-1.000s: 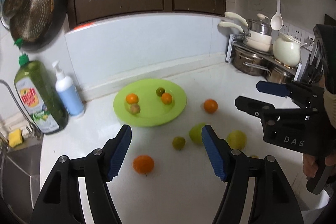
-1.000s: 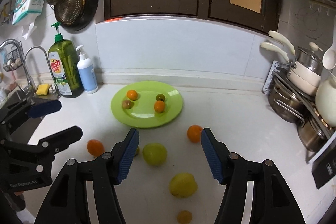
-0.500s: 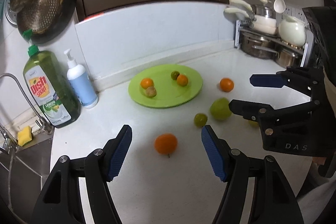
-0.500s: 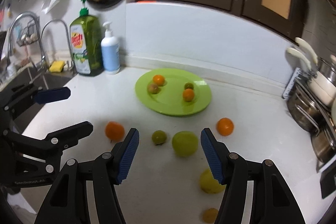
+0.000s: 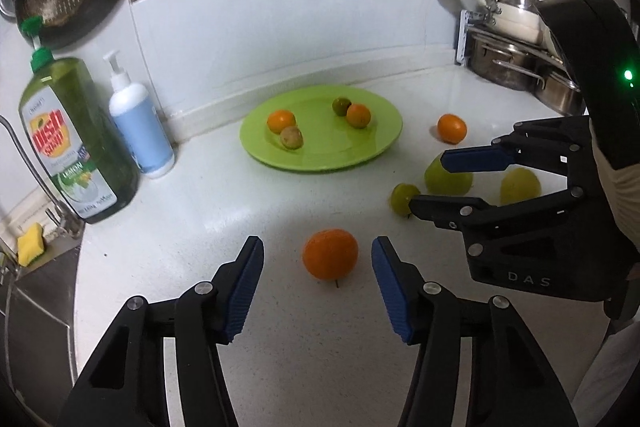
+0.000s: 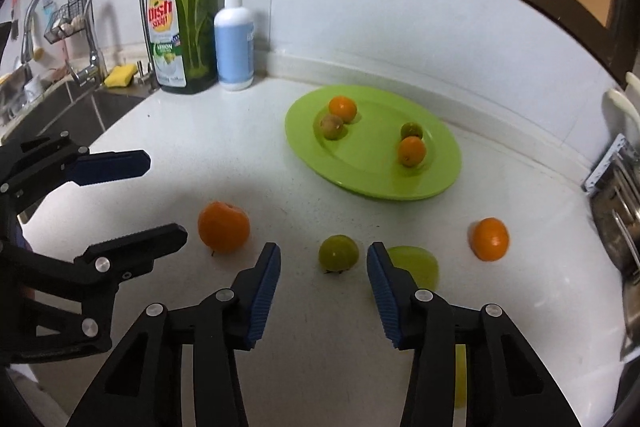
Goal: Organize fruits
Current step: 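Pull both tools back from the plate toward the remaining fruits, then grasp a green lime with the right tool while the left tool grasps an orange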
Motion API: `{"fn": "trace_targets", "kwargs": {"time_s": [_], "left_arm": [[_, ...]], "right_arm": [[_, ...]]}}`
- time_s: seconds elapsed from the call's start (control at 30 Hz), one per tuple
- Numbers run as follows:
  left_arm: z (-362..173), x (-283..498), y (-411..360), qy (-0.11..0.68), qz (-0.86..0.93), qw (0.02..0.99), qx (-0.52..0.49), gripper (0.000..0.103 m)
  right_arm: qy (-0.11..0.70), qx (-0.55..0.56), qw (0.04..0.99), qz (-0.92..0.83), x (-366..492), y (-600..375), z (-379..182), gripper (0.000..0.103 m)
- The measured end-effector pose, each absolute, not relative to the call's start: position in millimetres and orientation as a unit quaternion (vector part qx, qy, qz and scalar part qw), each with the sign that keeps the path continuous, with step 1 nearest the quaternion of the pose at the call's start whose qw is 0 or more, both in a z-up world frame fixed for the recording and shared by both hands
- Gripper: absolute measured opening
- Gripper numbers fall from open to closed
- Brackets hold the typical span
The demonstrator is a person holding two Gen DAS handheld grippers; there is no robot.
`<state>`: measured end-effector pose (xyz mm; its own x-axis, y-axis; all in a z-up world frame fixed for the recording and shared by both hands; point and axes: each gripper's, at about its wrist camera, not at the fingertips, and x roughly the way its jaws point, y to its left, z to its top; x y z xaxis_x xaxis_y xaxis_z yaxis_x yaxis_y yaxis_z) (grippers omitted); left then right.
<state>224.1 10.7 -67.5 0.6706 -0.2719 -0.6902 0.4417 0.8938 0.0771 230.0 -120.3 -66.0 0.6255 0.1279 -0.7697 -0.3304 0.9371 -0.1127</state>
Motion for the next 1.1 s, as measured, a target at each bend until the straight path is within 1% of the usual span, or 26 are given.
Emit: {"fn": "trace_targets", "kwargs": {"time_s": [0.17, 0.27, 0.53, 0.77, 0.87, 0.93, 0.97, 1.0, 1.1], "left_arm": [[-78, 234, 9, 0.364, -0.203, 0.902, 0.113, 0.053], [-83, 239, 7, 0.367, -0.209, 0.900, 0.110, 0.053], [-95, 250, 7, 0.382, -0.223, 0.891, 0.102, 0.052], [-100, 256, 6, 0.392, -0.229, 0.886, 0.095, 0.049], [-103, 258, 4, 0.394, -0.231, 0.884, 0.099, 0.046], [-103, 259, 4, 0.397, -0.233, 0.883, 0.093, 0.041], [-103, 260, 3, 0.399, -0.233, 0.882, 0.090, 0.040], [-103, 261, 3, 0.399, -0.232, 0.883, 0.088, 0.040], [-103, 263, 3, 0.401, -0.229, 0.883, 0.083, 0.040]], "right_arm": [[0.427, -0.130, 0.886, 0.124, 242, -118, -78, 0.046], [0.436, -0.134, 0.881, 0.123, 248, -117, -84, 0.042], [0.456, -0.130, 0.873, 0.118, 258, -115, -95, 0.042], [0.459, -0.152, 0.868, 0.108, 265, -112, -99, 0.042], [0.459, -0.159, 0.868, 0.107, 268, -110, -100, 0.042], [0.459, -0.166, 0.866, 0.106, 269, -108, -101, 0.042], [0.460, -0.169, 0.865, 0.107, 270, -107, -101, 0.042], [0.461, -0.171, 0.864, 0.107, 270, -107, -101, 0.038], [0.465, -0.176, 0.861, 0.108, 271, -106, -103, 0.037]]}}
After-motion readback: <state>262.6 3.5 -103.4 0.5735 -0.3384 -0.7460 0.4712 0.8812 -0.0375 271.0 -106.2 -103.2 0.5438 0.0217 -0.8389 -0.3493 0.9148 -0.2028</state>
